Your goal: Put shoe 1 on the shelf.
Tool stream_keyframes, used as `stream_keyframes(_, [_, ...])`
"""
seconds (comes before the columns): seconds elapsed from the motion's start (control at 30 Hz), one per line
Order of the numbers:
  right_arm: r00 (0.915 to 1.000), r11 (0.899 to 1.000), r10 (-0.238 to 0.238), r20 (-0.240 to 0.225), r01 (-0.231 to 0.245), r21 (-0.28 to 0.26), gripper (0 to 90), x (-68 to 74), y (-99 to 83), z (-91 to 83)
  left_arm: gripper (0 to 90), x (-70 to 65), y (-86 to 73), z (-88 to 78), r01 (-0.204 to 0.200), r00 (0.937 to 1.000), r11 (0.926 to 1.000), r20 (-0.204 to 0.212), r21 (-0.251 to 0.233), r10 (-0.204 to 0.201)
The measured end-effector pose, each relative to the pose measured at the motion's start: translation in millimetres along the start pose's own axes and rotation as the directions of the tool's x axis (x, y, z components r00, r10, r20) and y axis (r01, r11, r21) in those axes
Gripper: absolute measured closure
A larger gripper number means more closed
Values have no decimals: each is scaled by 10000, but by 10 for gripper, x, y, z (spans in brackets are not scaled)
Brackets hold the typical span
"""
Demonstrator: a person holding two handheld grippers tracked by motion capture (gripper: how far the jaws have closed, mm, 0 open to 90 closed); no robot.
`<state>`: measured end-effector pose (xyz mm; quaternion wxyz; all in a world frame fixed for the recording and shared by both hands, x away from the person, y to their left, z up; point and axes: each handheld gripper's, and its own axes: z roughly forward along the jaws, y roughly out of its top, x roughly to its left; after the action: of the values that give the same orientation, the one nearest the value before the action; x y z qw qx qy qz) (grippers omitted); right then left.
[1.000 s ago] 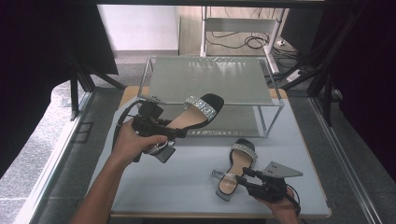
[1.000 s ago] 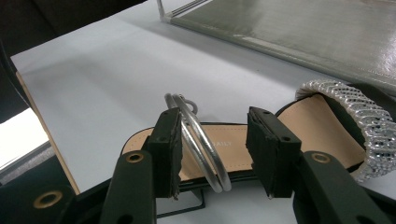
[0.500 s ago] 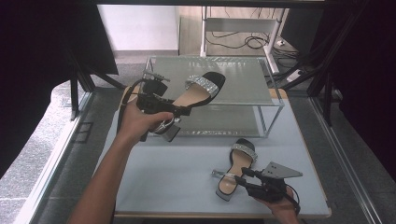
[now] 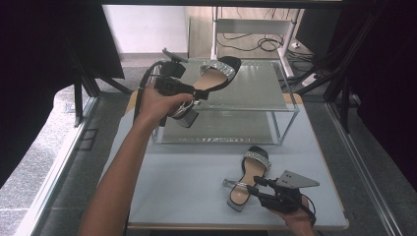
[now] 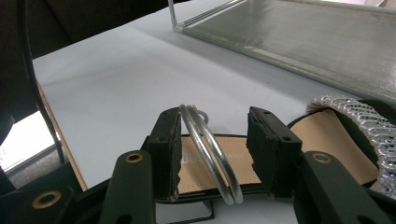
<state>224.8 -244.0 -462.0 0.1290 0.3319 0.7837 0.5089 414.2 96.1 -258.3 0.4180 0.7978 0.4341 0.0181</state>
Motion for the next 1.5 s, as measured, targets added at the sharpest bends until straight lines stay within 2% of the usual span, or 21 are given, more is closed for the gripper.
stream_keyframes(0.13, [9999, 9999, -11, -115, 9, -167, 552, -3, 6, -11, 421, 43, 110, 99, 228, 9997, 9997, 45, 20, -228])
stream_keyframes(0.23, [9999, 9998, -72, -106, 71, -167, 552, 9, 8, -12, 421, 82, 207, 237, 489, 9987, 9988, -161, 48, -488])
stream_keyframes(0.4, [9998, 9998, -169, -99, 168, -77, 550, 23, -4, -1, 420, 162, 359, 397, 911, 9956, 9958, -233, 41, -909])
stream_keyframes(0.47, [9998, 9998, -197, -28, 197, -85, 548, 15, 1, -20, 420, 211, 442, 469, 1201, 9923, 9928, -297, 33, -1200])
stream_keyframes(0.53, [10000, 9998, -95, -26, 94, -172, 548, -1, 13, -53, 420, 246, 516, 527, 1396, 9883, 9901, -645, 121, -1385])
stream_keyframes(0.63, [9999, 9995, -100, 92, 103, -290, 548, -16, 24, -106, 421, 305, 575, 596, 1709, 9825, 9853, -768, 83, -1698])
stream_keyframes(0.73, [9998, 9991, -63, 184, 71, -416, 549, -37, 27, -162, 420, 371, 609, 651, 1978, 9747, 9802, -1078, 101, -1956])
stream_keyframes(0.87, [9998, 9989, 14, 191, -5, -464, 548, -50, 21, -188, 420, 451, 611, 708, 2342, 9608, 9722, -1537, 48, -2308])
stream_keyframes(0.93, [9998, 9992, -46, 174, 53, -390, 547, -40, 14, -179, 420, 498, 600, 740, 2562, 9518, 9666, -1754, 30, -2518])
stream_keyframes(0.97, [9998, 9993, -62, 168, 68, -354, 546, -34, 9, -173, 420, 526, 592, 764, 2689, 9450, 9632, -1938, 24, -2633])
stream_keyframes(1.07, [9998, 9995, -108, 168, 113, -289, 544, -20, 2, -165, 419, 585, 579, 809, 2938, 9328, 9559, -2183, 3, -2867])
stream_keyframes(1.17, [9997, 9994, -134, 208, 141, -319, 544, -19, 2, -165, 419, 633, 572, 871, 3278, 9153, 9447, -2435, -122, -3208])
stream_keyframes(1.27, [9997, 9996, -114, 198, 119, -267, 542, -5, 0, -158, 417, 656, 578, 959, 3430, 8957, 9393, -2985, -79, -3295])
stream_keyframes(1.4, [9997, 9997, -152, 167, 156, -214, 539, 17, -5, -155, 411, 698, 593, 1029, 3731, 8838, 9278, -3070, 71, -3530])
stream_keyframes(1.47, [9997, 9997, -160, 176, 164, -189, 538, 15, -8, -153, 408, 706, 608, 1047, 3918, 8728, 9200, -3216, 131, -3671])
stream_keyframes(1.5, [9997, 9997, -142, 173, 145, -190, 537, 14, -9, -150, 405, 711, 613, 1056, 4073, 8660, 9133, -3214, 91, -3830])
